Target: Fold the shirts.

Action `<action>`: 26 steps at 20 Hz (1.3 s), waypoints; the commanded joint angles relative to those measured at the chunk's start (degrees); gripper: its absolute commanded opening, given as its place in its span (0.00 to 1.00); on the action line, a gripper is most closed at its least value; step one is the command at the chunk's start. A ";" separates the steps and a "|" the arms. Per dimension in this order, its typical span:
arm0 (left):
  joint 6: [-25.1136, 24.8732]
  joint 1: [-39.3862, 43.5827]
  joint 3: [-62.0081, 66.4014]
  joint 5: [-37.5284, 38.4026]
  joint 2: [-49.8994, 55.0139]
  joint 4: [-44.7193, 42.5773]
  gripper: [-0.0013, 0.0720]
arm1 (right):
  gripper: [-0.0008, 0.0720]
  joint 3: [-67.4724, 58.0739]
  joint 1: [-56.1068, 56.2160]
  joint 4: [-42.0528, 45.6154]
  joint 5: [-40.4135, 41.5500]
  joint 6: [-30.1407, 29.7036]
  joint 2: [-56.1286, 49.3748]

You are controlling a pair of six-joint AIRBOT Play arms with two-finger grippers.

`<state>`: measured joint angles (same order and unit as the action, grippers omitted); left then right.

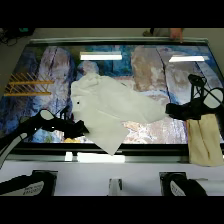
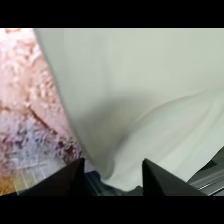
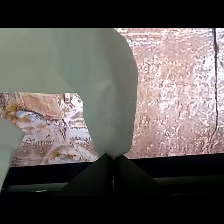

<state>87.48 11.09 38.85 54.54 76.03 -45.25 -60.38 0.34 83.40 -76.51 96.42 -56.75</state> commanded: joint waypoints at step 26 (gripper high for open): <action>-4.24 -24.28 72.52 -5.81 -35.36 1.31 0.06 | 0.04 -56.33 -0.02 17.68 3.98 -2.14 13.64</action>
<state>82.37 -12.82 110.69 46.50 40.80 -43.90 -116.07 0.34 99.92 -70.85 94.21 -43.35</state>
